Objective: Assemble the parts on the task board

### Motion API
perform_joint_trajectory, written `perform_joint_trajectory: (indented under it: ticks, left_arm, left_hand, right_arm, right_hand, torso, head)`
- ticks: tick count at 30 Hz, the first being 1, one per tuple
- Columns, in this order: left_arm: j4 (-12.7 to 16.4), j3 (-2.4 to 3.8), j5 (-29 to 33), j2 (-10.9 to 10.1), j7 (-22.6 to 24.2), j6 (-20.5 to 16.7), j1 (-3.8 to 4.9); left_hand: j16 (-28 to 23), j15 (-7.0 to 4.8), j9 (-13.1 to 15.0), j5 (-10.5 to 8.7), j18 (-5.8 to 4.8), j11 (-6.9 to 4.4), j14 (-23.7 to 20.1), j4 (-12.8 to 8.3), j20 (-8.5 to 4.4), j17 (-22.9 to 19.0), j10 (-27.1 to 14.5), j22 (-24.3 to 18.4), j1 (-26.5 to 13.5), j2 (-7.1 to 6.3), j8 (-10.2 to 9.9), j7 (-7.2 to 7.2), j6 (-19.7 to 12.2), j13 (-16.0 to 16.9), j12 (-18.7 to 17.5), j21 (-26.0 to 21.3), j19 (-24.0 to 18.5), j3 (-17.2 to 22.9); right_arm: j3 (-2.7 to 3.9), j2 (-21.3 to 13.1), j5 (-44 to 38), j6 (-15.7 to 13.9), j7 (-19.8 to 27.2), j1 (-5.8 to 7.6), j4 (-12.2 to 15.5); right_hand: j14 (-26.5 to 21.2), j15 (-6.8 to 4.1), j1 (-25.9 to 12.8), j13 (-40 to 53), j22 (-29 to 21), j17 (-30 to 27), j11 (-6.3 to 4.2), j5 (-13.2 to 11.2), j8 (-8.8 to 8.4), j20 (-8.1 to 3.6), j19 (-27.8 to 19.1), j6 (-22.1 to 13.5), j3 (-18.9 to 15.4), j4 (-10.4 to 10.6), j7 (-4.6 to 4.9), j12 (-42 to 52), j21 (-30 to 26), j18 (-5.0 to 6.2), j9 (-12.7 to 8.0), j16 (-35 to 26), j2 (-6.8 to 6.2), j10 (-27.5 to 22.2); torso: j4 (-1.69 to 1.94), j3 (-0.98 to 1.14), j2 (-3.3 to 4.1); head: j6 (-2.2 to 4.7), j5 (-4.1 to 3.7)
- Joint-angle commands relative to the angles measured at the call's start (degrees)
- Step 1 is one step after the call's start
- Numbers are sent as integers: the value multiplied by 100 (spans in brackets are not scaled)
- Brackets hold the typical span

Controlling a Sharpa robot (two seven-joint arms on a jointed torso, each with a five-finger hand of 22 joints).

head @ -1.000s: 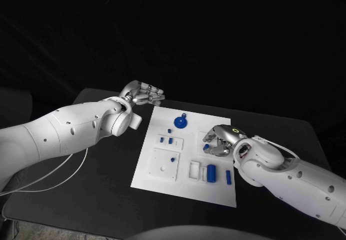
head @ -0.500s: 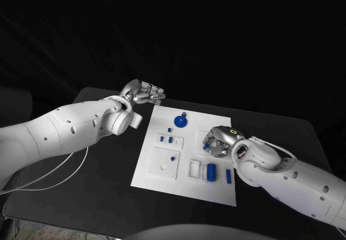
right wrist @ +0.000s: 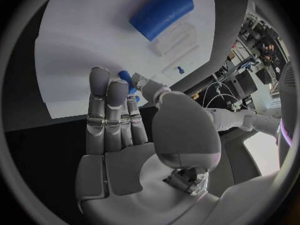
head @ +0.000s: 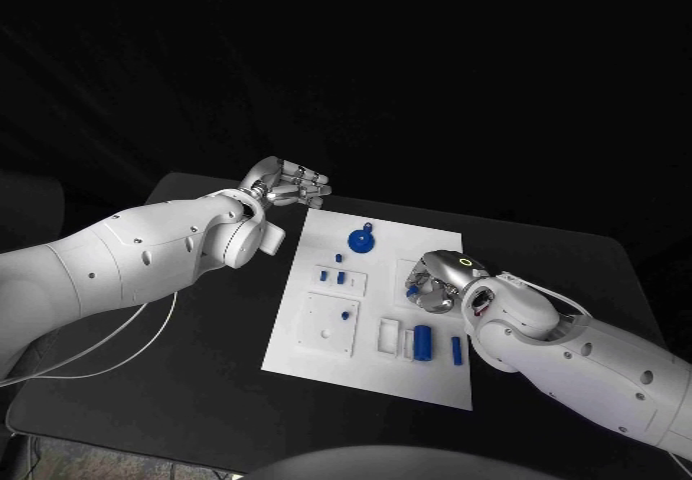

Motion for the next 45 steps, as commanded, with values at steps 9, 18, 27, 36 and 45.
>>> perform_joint_trajectory:
  ticks: [9, 18, 27, 36, 45]
  left_arm:
    - [-20, 5, 31, 24, 37, 93, 4]
    - [-87, 5, 31, 41, 36, 96, 4]
    - [-144, 4, 37, 56, 31, 67, 4]
    - [-243, 4, 132, 150, 54, 26, 4]
    - [-237, 3, 185, 236, 42, 35, 3]
  left_hand:
    - [-17, 8, 2, -17, -69, 7, 15, 17, -3, 10, -35, -11, -15, 22, -24, 29, -5, -6, 9, -27, 22, 32]
    - [-16, 7, 2, -17, -69, 6, 16, 14, -4, 10, -31, -13, -10, 22, -24, 23, -2, -6, 9, -26, 22, 31]
    - [-17, 7, 2, -14, -69, 5, 15, 17, -4, 10, -29, -13, -11, 27, -26, 24, -4, -6, 9, -26, 22, 33]
    - [-17, 8, 3, -14, -69, 3, 10, 22, -4, 9, -20, -15, -5, 26, -23, 21, 2, -6, 9, -26, 20, 34]
    - [-17, 8, 3, -14, -69, 3, 10, 22, -4, 9, -20, -15, -5, 26, -23, 21, 2, -6, 9, -26, 20, 34]
  right_arm:
    - [3, -37, -84, -598, -233, -17, 121]
    - [418, -58, 818, -360, 21, -1, 428]
    - [534, 56, 1020, -265, 145, 56, 663]
    - [115, 534, 413, -371, 331, 93, 697]
    - [-401, 968, -165, -450, 398, 127, 569]
  right_hand:
    - [13, -82, -108, 30, 172, 40, -96, -33, -5, -101, 200, 234, 191, -260, -63, 12, 157, -119, 68, -5, 204, 298]
    - [20, -85, -134, 30, 206, 45, -97, -34, -7, -105, 197, 231, 154, -299, -61, 10, 148, -126, 72, -38, 238, 295]
    - [28, -89, -182, 31, 261, 63, -96, -31, -6, -108, 198, 230, 121, -384, -61, 10, 135, -112, 78, -67, 296, 293]
    - [27, -87, -179, 31, 286, 68, -95, -31, -6, -104, 196, 226, 109, -390, -60, 11, 144, -112, 80, -71, 310, 289]
    - [29, -84, -178, 31, 301, 73, -96, -31, -6, -101, 202, 232, 112, -405, -61, 11, 138, -113, 83, -72, 306, 294]
  torso:
    - [4, -3, -8]
    - [15, 2, -3]
    - [1, -12, -8]
    - [7, -7, -7]
    - [10, -14, -1]
  head:
    - [-11, 4]
    - [9, 49]
    - [-5, 124]
    - [5, 197]
    - [1, 288]
